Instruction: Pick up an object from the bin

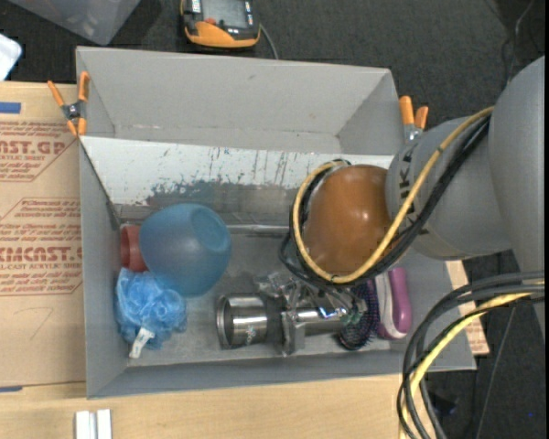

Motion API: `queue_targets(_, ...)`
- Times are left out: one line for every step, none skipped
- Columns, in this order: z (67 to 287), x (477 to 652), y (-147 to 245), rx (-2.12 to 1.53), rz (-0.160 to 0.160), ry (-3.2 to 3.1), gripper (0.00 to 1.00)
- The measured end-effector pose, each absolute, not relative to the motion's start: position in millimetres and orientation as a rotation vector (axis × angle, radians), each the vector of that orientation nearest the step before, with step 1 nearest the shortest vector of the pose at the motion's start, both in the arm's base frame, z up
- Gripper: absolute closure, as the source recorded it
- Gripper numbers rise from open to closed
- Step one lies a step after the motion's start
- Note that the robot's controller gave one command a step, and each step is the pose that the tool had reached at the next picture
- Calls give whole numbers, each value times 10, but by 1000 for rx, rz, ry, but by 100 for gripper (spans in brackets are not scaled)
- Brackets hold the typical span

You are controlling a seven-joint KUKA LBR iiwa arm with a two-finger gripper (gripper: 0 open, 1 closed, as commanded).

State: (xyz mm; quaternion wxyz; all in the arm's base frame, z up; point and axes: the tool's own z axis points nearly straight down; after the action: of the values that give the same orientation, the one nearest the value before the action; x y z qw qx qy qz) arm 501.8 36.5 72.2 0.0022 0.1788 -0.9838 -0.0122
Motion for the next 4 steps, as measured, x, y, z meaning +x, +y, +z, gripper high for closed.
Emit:
queue_targets(734,4914,395,601,-34,-3100,100)
queue_targets(725,4956,371,577,-48,-3089,100)
queue_targets(1726,5009,384,598,-42,-3088,100)
queue_targets(1644,5021,416,592,-41,-3106,100)
